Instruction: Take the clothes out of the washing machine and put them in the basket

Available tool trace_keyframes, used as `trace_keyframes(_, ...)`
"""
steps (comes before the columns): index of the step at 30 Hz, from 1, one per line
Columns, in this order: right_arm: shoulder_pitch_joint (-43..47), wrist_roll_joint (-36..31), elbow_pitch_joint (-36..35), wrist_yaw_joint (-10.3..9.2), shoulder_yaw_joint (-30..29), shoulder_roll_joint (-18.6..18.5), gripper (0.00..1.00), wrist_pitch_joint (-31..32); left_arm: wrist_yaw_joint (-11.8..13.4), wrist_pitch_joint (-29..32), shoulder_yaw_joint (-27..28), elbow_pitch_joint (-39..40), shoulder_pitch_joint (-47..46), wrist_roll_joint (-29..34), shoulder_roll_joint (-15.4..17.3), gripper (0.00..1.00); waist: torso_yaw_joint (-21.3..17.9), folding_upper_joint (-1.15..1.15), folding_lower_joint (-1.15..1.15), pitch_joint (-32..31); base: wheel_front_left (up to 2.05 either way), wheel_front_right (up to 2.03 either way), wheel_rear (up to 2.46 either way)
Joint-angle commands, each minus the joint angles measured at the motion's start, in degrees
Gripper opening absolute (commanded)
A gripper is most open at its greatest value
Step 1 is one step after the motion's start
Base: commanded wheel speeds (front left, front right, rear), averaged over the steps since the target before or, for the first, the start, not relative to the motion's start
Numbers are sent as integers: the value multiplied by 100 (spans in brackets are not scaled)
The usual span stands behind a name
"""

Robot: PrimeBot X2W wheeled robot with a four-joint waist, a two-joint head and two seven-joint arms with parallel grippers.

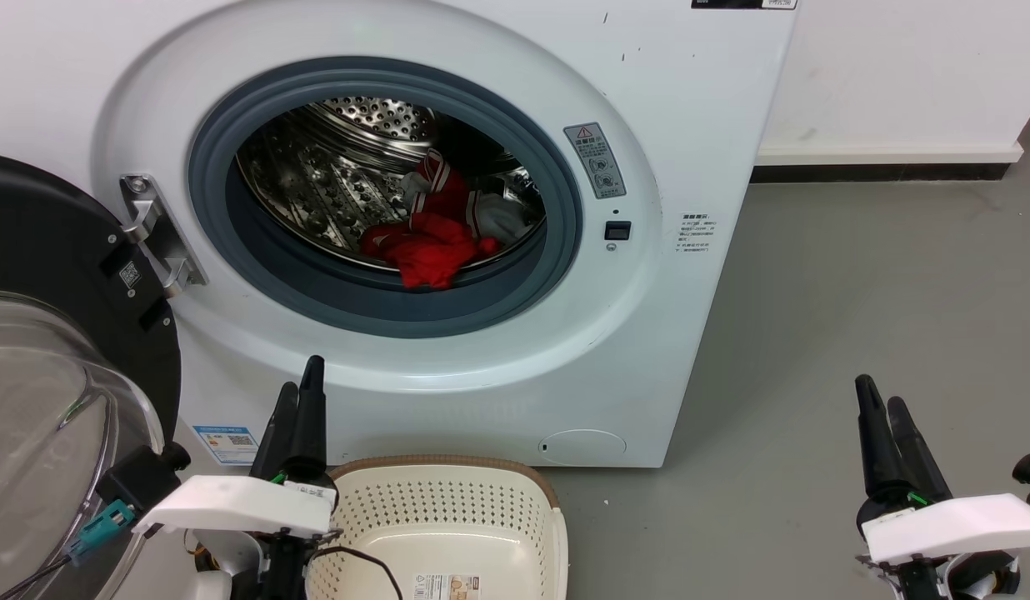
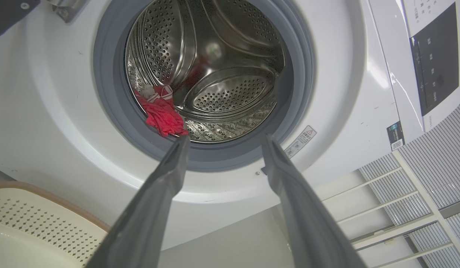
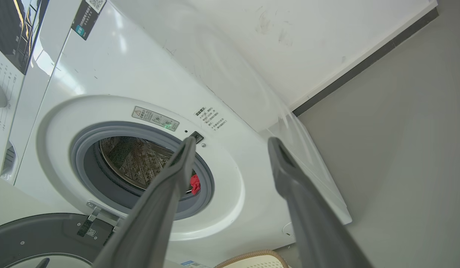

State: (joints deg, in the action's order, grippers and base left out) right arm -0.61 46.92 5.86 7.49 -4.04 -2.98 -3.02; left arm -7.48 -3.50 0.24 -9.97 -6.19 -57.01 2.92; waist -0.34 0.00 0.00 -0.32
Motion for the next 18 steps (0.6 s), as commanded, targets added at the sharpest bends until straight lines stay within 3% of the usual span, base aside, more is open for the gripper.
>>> trace_keyframes(1,-9,-224,-115,1,20,-3,100,-24,-1,-49,-31,84,-159,231,41,100,-1,0,0,-1,0,0,0)
trace_keyframes(18,169,-1861,-403,1,64,4,100,-49,140,-355,-276,-12,-212,2132,214,100,-34,0,0,-25,0,0,0)
